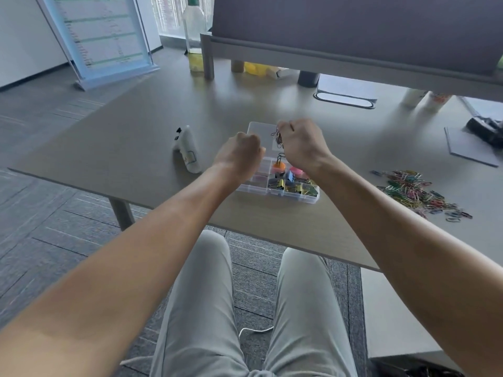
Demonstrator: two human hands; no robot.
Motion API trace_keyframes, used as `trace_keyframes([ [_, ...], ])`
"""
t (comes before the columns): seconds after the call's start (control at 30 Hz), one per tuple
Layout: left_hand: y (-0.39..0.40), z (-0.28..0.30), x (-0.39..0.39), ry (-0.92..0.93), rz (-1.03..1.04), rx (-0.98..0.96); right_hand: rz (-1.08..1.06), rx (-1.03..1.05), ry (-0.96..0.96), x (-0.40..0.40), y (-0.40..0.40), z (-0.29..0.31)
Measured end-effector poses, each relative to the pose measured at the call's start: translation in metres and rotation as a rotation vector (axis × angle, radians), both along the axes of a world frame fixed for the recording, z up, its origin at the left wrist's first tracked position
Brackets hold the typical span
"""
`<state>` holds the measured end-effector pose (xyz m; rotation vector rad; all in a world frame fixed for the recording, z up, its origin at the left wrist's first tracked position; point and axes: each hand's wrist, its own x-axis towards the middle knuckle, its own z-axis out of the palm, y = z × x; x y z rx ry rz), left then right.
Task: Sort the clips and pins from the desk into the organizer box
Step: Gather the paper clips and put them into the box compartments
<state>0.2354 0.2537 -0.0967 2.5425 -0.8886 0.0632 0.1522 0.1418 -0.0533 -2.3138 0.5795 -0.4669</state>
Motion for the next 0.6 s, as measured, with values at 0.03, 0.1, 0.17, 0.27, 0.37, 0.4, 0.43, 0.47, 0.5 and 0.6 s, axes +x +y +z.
trace_keyframes([
  [0.03, 0.001, 0.001, -0.002, -0.012, -0.004, 0.01, 0.0, 0.001, 0.002, 0.0, 0.0, 0.0],
  [0.1, 0.003, 0.003, -0.004, -0.02, -0.003, -0.001, 0.0, -0.001, 0.004, 0.001, 0.001, -0.002],
  [0.17, 0.006, 0.003, -0.003, -0.009, 0.003, -0.027, -0.002, -0.005, 0.008, 0.001, 0.001, -0.004],
  [0.27, 0.011, 0.002, 0.001, 0.015, -0.014, -0.076, -0.009, -0.011, 0.012, 0.001, 0.002, -0.005],
  [0.37, 0.016, 0.001, 0.007, 0.025, -0.026, -0.137, -0.012, -0.003, 0.009, 0.003, 0.005, -0.004],
  [0.4, 0.018, 0.001, 0.009, 0.031, -0.018, -0.162, -0.014, -0.006, 0.013, 0.003, 0.006, -0.003],
  [0.43, 0.02, 0.001, 0.01, 0.03, -0.005, -0.184, -0.015, -0.015, 0.019, 0.004, 0.007, -0.002],
  [0.47, 0.023, 0.001, 0.012, 0.023, 0.012, -0.202, -0.015, -0.022, 0.024, 0.005, 0.009, -0.002],
  [0.5, 0.025, 0.0, 0.013, 0.016, 0.032, -0.214, -0.014, -0.023, 0.027, 0.007, 0.01, -0.002],
  [0.6, 0.034, -0.003, 0.018, -0.012, 0.099, -0.233, 0.001, -0.007, 0.032, 0.017, 0.014, -0.007],
])
